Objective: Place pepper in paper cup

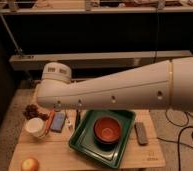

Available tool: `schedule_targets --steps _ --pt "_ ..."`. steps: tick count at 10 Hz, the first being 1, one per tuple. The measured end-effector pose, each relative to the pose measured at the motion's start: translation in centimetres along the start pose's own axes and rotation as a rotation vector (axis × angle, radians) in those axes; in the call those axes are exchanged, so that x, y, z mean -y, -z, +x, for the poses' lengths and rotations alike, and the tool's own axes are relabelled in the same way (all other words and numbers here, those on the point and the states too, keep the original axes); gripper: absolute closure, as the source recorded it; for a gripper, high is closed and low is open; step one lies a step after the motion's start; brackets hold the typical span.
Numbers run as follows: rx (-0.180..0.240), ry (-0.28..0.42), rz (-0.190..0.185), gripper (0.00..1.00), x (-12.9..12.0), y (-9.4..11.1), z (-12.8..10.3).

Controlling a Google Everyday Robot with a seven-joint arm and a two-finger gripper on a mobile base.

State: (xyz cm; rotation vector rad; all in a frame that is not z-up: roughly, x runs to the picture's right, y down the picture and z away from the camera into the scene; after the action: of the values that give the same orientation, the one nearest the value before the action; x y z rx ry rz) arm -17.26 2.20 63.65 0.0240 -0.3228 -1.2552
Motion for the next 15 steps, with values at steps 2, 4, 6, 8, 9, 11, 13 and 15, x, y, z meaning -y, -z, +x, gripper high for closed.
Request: schedule_targets --steps 2,4,6,8,9,11,13,15 --pt "0.062 -0.052 0.023 0.2 -1.1 -2.6 1.0" --pt "0.199 -0.135 0.078 0.2 -2.3 -5.7 1.3" --pt "0.289 -0.183 0.121 0.2 -2.7 -7.2 1.5" --pt "0.329 -0.199 0.147 0.2 -2.6 -7.9 1.6" --pt "0.329 -0.198 0.149 0.2 -2.5 -7.8 1.5" --pt "0.329 -0.198 0.149 0.2 -2.5 -7.8 1.5" --pt "0.335 -0.188 0.134 0.2 -2.4 -7.7 1.6" --pt "0.401 -0.143 0.078 0.2 -0.8 -7.5 3.0"
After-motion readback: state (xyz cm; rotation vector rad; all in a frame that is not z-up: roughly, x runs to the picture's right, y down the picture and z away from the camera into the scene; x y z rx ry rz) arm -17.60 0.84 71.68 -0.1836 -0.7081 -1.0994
